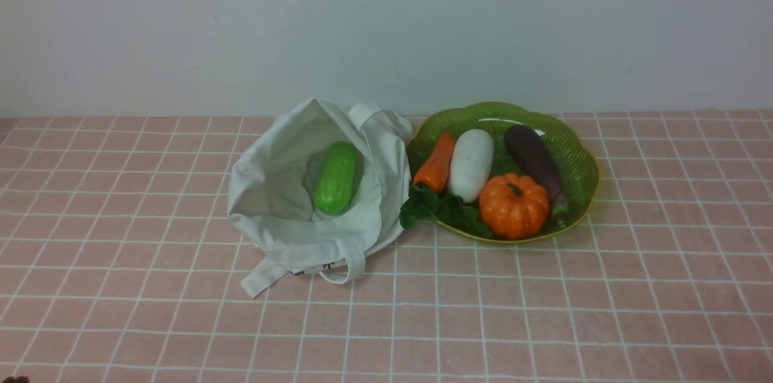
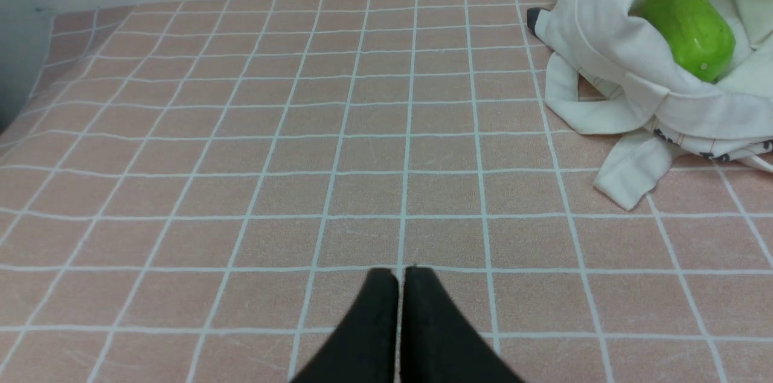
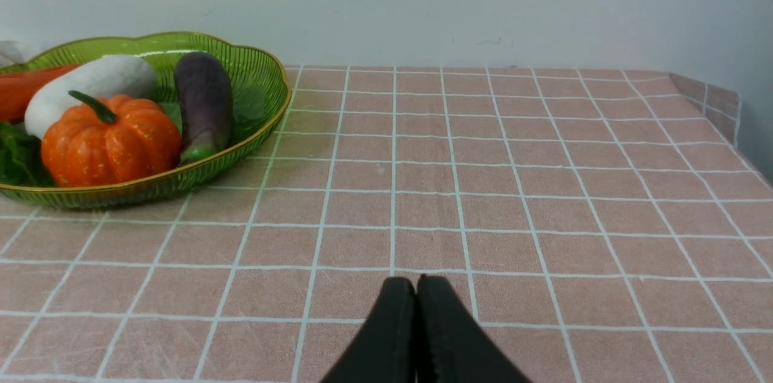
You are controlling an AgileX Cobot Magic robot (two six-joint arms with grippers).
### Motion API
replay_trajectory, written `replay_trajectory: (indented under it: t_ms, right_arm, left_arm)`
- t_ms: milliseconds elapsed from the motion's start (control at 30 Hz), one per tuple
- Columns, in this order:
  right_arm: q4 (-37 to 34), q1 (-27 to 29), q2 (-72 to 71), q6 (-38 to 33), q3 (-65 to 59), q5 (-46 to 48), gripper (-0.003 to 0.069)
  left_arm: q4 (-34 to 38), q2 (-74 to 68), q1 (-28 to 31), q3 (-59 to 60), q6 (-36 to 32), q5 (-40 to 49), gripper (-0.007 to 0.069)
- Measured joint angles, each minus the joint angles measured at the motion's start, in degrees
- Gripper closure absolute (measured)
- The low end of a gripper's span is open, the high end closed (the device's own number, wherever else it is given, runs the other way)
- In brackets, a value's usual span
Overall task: Take vegetables from bag on pink coffee tablecloth place on plate.
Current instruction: 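Reach into the cloth bag and grasp the green cucumber with the left gripper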
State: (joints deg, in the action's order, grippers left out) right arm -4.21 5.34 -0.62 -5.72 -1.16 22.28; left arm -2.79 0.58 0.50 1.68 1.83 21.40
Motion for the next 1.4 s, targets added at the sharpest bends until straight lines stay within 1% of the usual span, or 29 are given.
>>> replay_trajectory:
  t_ms: [67,133,267,300,333,367,400,467,567,600,700,733,767,800,833,867,900,933,967,1000,1033,1067,1100,1167,1267,1367,1400]
  right_arm:
    - [0.00,0.00,0.00,0.00,0.00,0.00,0.0673]
    - [0.00,0.00,0.00,0.00,0.00,0.00,0.0673]
    - [0.00,0.00,0.00,0.00,0.00,0.00,0.0673]
    - [0.00,0.00,0.00,0.00,0.00,0.00,0.0673]
    - [0.00,0.00,0.00,0.00,0.00,0.00,0.0673]
    - [0.00,0.00,0.00,0.00,0.00,0.00,0.0673]
    - [0.00,0.00,0.00,0.00,0.00,0.00,0.0673]
    - [0.00,0.00,0.00,0.00,0.00,0.00,0.0673]
    - [0.00,0.00,0.00,0.00,0.00,0.00,0.0673]
    - [0.00,0.00,0.00,0.00,0.00,0.00,0.0673]
    - [0.00,0.00,0.00,0.00,0.00,0.00,0.0673]
    - [0.00,0.00,0.00,0.00,0.00,0.00,0.0673]
    - [0.00,0.00,0.00,0.00,0.00,0.00,0.0673]
    - [0.00,0.00,0.00,0.00,0.00,0.00,0.0673]
    - [0.00,0.00,0.00,0.00,0.00,0.00,0.0673]
    - [0.00,0.00,0.00,0.00,0.00,0.00,0.0673]
    - [0.00,0.00,0.00,0.00,0.00,0.00,0.0673]
    - [0.00,0.00,0.00,0.00,0.00,0.00,0.0673]
    - [0.00,0.00,0.00,0.00,0.00,0.00,0.0673]
    - [0.00,0.00,0.00,0.00,0.00,0.00,0.0673]
    - [0.00,0.00,0.00,0.00,0.00,0.00,0.0673]
    - [0.00,0.00,0.00,0.00,0.00,0.00,0.0673]
    - [0.00,0.00,0.00,0.00,0.00,0.00,0.0673]
    - [0.00,0.00,0.00,0.00,0.00,0.00,0.0673]
    - [0.00,0.00,0.00,0.00,0.00,0.00,0.0673]
    - [0.00,0.00,0.00,0.00,0.00,0.00,0.0673]
    - [0.00,0.00,0.00,0.00,0.00,0.00,0.0673]
  left_arm:
    - [0.15,0.00,0.00,0.00,0.00,-0.07,0.0629]
    - [3.50,0.00,0.00,0.00,2.14,-0.39,0.0629]
    - [20.67,0.00,0.00,0.00,12.86,-0.06,0.0629]
    - [28.62,0.00,0.00,0.00,17.20,0.31,0.0629]
    - [28.62,0.00,0.00,0.00,17.75,0.37,0.0629]
    - [36.92,0.00,0.00,0.00,20.90,0.73,0.0629]
    - [42.20,0.00,0.00,0.00,22.53,0.73,0.0629]
    - [48.53,0.00,0.00,0.00,23.73,0.73,0.0629]
    - [54.39,0.00,0.00,0.00,23.72,0.35,0.0629]
    - [55.12,0.00,0.00,0.00,22.92,0.01,0.0629]
    - [56.78,0.00,0.07,0.00,18.47,-0.91,0.0629]
    - [57.48,0.00,0.07,-0.06,14.59,-0.56,0.0629]
    - [57.48,0.00,0.07,-0.11,13.91,-0.56,0.0629]
    - [57.48,0.00,0.12,-1.61,6.71,1.67,0.0629]
    - [57.48,-0.19,0.12,-3.18,2.55,3.44,0.0629]
    - [57.48,-0.88,0.12,-4.75,-0.45,4.83,0.0629]
    - [57.48,-1.50,0.12,-5.17,-1.83,5.22,0.0629]
    - [56.94,-5.67,0.12,-9.38,-5.87,8.35,0.0629]
    - [55.78,-9.54,0.12,-12.11,-7.32,9.93,0.0629]
    - [53.46,-16.32,0.12,-15.80,-9.32,13.16,0.0629]
    - [52.47,-17.39,0.12,-17.11,-9.51,14.27,0.0629]
    - [48.51,-25.37,0.12,-22.16,-10.66,18.47,0.0629]
    - [46.65,-29.00,0.12,-24.44,-11.04,20.36,0.0629]
    - [39.65,-42.42,0.12,-33.16,-12.13,26.58,0.0629]
    - [33.01,-58.63,0.12,-43.67,-12.86,33.82,0.0629]
    - [28.77,-72.79,-1.54,-55.09,-13.48,39.05,0.0629]
    - [28.58,-74.35,-2.04,-55.70,-13.53,39.29,0.0629]
